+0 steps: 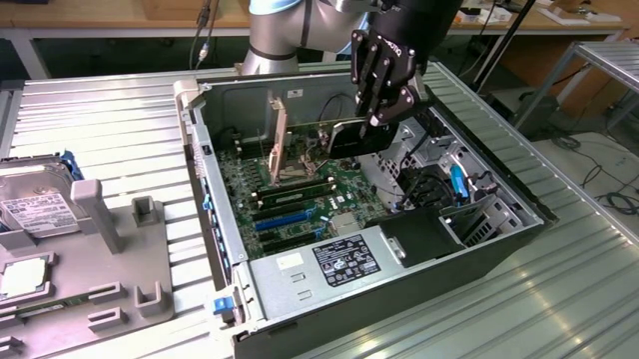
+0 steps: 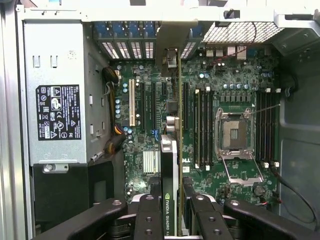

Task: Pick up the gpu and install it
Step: 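Insert the gpu into the slot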

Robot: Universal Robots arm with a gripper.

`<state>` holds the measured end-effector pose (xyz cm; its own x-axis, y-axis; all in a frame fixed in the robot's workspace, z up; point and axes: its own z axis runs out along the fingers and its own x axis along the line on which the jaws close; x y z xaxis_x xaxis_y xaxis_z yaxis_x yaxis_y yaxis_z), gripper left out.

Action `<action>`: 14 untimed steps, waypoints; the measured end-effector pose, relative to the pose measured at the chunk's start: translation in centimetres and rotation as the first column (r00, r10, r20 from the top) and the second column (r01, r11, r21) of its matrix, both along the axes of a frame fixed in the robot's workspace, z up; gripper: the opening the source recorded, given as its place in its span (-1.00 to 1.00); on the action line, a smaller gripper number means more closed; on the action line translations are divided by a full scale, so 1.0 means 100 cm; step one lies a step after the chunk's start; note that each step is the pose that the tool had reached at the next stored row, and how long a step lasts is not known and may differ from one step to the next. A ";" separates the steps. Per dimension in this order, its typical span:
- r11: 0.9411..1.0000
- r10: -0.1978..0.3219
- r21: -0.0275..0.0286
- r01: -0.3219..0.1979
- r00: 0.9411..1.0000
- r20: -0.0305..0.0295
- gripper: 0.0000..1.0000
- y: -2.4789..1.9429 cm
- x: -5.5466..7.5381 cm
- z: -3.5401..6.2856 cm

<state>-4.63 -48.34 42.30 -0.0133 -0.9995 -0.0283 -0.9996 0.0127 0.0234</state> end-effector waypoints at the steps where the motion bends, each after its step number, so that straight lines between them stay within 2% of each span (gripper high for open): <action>1: 1.000 0.000 0.000 0.000 1.000 0.000 -0.47 0.0000 0.000 0.0000; 6: 1.000 0.000 0.000 0.000 1.000 0.000 -0.47 0.0000 0.000 -0.0008; 14: 1.000 0.000 0.000 0.000 1.000 0.000 -0.47 0.0002 0.000 -0.0101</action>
